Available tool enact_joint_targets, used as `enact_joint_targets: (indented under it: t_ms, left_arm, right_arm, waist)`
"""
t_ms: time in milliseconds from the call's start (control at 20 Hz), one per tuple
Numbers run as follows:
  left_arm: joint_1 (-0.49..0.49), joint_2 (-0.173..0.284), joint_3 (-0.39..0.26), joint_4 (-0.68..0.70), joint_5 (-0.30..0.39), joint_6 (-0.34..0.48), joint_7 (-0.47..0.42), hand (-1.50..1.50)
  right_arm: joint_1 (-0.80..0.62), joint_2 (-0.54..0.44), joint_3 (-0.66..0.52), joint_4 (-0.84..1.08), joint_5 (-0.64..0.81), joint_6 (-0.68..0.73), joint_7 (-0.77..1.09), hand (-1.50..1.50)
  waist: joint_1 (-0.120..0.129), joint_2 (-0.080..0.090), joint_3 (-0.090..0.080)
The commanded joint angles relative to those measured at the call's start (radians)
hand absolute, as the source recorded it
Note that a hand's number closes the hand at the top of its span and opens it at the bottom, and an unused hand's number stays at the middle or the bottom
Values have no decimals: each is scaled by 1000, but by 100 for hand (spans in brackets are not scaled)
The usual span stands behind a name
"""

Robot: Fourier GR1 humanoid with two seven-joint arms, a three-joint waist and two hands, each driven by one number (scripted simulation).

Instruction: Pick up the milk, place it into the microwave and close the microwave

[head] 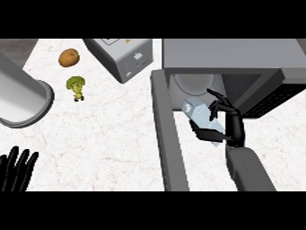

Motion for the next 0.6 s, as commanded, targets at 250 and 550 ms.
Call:
enact_joint_targets:
  t_ms: [250, 550]
  left_arm:
    - [-51, -12, 66, 87, 19, -58, -17, -150]
    - [-108, -22, 40, 91, -11, -52, 14, -150]
  right_arm:
    - [-265, -25, -27, 172, 52, -112, 147, 150]
    - [-412, -93, -36, 388, 142, -216, 178, 150]
  waist:
    - [13, 5, 0]
    - [29, 13, 1]
